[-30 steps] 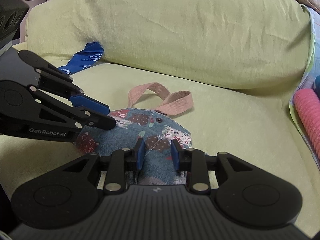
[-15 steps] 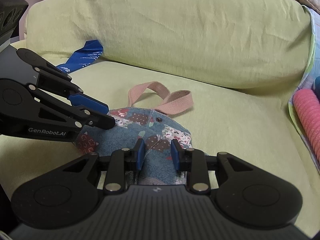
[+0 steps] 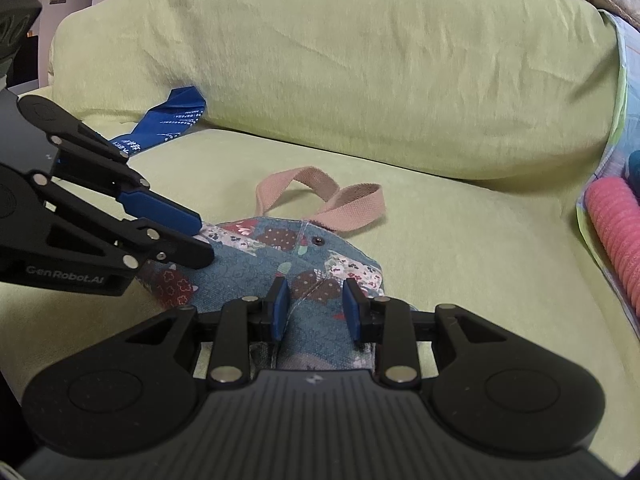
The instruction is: Fold shopping bag
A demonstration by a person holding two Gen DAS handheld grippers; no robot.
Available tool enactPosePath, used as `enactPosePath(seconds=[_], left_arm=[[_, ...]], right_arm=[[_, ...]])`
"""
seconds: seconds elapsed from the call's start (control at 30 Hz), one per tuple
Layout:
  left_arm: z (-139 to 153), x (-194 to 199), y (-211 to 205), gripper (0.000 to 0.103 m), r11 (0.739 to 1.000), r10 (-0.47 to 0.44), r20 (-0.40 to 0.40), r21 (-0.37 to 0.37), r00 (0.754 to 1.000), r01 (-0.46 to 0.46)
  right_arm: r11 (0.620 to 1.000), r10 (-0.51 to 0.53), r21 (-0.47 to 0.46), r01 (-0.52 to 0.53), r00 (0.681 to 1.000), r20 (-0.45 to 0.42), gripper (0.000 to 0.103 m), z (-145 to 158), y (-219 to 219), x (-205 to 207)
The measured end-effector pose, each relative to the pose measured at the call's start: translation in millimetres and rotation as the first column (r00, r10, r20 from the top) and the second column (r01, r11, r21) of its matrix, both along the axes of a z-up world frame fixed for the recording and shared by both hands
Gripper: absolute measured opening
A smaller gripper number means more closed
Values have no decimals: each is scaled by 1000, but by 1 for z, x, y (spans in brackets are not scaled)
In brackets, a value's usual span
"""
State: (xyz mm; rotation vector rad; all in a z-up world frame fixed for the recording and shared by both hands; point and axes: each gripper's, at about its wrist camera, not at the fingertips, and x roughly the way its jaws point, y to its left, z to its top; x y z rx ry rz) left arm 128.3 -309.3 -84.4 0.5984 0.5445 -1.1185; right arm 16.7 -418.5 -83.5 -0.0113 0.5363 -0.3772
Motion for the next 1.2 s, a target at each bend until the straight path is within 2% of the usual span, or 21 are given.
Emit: enactPosePath(seconds=[0.23, 0.3, 0.33, 0.37, 0.4, 0.43, 0.47, 0.53, 0.6, 0.67, 0.73, 0.77, 0.83, 0.87, 1.0, 1.2], left_arm=[[1, 0, 1, 25, 1000, -3, 0, -4, 1000, 3], [2, -6, 5, 28, 999, -42, 47, 2, 998, 42], [2, -12, 8, 32, 998, -65, 92, 6, 994, 65], [-1, -22, 12, 39, 996, -93, 170, 10, 981, 93], [-6, -36, 18, 42, 991, -133, 280, 20, 951, 132], [-12, -51, 25, 44, 983, -182, 394, 46, 901, 179], [-20, -63, 30, 49, 971, -236, 486, 92, 841, 220], [-38, -80, 37, 51, 945, -327, 604, 196, 727, 262], [-55, -87, 40, 52, 917, -398, 671, 287, 625, 277], [-70, -88, 39, 55, 888, -459, 708, 368, 536, 274], [-83, -85, 37, 56, 856, -517, 721, 438, 462, 274], [-88, -83, 36, 55, 846, -533, 721, 453, 442, 280], [-92, -77, 35, 53, 837, -547, 723, 452, 423, 309], [-92, -74, 34, 53, 833, -552, 717, 450, 424, 323], [-85, -62, 30, 55, 821, -568, 672, 425, 476, 380], [-69, -53, 22, 56, 791, -611, 602, 440, 514, 425]], right_arm=[[1000, 2, -9, -2, 1000, 0, 28, 1, 2, -1], [1000, 2, -10, -2, 1000, 0, 28, 1, 2, -1], [1000, 2, -8, -2, 1000, -1, 28, 2, 2, -2], [1000, 4, -8, -4, 1000, 0, 28, 2, 2, -2], [1000, 6, -8, -6, 1000, 1, 28, 2, 2, -2], [1000, 7, -7, -7, 1000, 2, 28, 2, 2, -3], [1000, 8, -6, -8, 1000, 3, 28, 2, 2, -3], [1000, 9, -7, -9, 1000, 4, 28, 2, 1, -3], [1000, 10, -5, -9, 1000, 8, 28, 2, 1, -4], [1000, 10, -4, -10, 1000, 9, 28, 2, 1, -4], [1000, 13, -2, -13, 1000, 7, 29, 2, 1, -3], [1000, 17, 0, -17, 1000, 5, 29, 3, 0, -4], [1000, 26, -2, -26, 1000, 2, 29, 3, 0, -3], [1000, 30, -3, -30, 1000, 0, 29, 4, -1, -3], [999, 35, -2, -35, 999, 9, 30, 2, -2, -3], [997, 66, -47, -66, 998, -11, 32, 5, 2, 0]])
